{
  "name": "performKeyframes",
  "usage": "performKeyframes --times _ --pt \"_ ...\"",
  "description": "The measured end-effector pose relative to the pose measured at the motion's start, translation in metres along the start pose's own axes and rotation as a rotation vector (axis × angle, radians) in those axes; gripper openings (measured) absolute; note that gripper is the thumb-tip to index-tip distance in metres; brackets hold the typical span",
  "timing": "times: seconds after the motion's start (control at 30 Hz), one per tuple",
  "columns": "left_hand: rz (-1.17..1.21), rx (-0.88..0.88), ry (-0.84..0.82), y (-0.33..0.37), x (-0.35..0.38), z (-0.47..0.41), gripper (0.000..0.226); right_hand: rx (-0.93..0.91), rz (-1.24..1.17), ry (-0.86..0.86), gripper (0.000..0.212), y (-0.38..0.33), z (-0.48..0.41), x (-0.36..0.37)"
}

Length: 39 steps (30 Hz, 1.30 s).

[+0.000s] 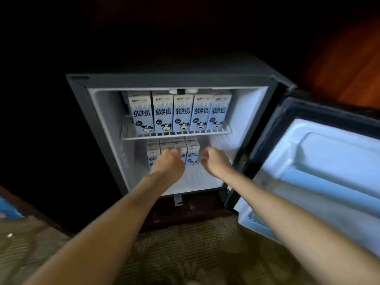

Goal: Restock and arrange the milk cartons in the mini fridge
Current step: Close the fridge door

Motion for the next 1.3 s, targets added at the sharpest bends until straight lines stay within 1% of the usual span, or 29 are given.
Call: performKeyframes --times 0.1,0.2,0.27,0.47,0.53,0.6,0.67,0.77,0.83,0.9,0.93,1.0,1.07,1.23,1.3 --pt "0.051 0.054 0.074 0.035 -0.023 0.031 0.030 -0.074 -0.008 0.034 0.023 0.000 0.052 -0.049" --pt "0.120 0.134 0.096 0.080 -0.037 0.058 0.033 -0.117 0.014 0.093 0.026 0.014 0.101 -0.101" --pt "0.141 0.193 0.104 0.115 -0.043 0.073 0.034 -0.141 -0.007 0.199 0.026 0.028 0.131 -0.140" --pt "0.164 0.383 0.077 0.234 -0.048 0.105 0.044 -0.129 -0.025 0.613 0.023 0.087 0.191 -0.255" --pt "0.149 0.423 0.058 0.270 -0.044 0.107 0.050 -0.100 -0.018 0.692 0.025 0.111 0.197 -0.283" --pt "0.125 0.467 0.030 0.300 -0.037 0.106 0.052 0.013 0.117 0.640 0.035 0.136 0.190 -0.299" --pt "0.099 0.508 -0.004 0.321 -0.029 0.104 0.052 0.175 0.260 0.527 0.049 0.162 0.178 -0.308" --pt "0.059 0.521 -0.044 0.338 -0.017 0.098 0.054 0.353 0.283 0.361 0.064 0.189 0.166 -0.314" --pt "0.033 0.515 -0.048 0.342 -0.013 0.095 0.055 0.395 0.287 0.258 0.069 0.195 0.162 -0.312" --pt "0.028 0.513 -0.047 0.344 -0.009 0.096 0.059 0.392 0.293 0.233 0.069 0.195 0.163 -0.313" --pt "0.027 0.513 -0.050 0.344 -0.006 0.098 0.060 0.384 0.307 0.239 0.065 0.193 0.167 -0.313" --pt "0.011 0.519 -0.061 0.343 -0.001 0.103 0.060 0.330 0.313 0.259 0.049 0.185 0.180 -0.315" --pt "-0.002 0.524 -0.066 0.341 0.000 0.110 0.059 0.260 0.320 0.279 0.040 0.176 0.194 -0.317" --pt "-0.035 0.503 -0.001 0.335 -0.012 0.139 0.051 0.173 0.324 0.213 0.039 0.171 0.219 -0.308" --pt "-0.037 0.509 0.019 0.329 -0.016 0.152 0.045 0.146 0.283 0.166 0.031 0.166 0.226 -0.300"
Point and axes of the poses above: each hand's wrist, its own z-axis away from the middle knuckle, its own x-axis out of the palm, y = z × x, the point moved 6 cm from there along -z, towards the middle knuckle, and after that the axes turned 7 degrees about x, right-handed, at the moved point
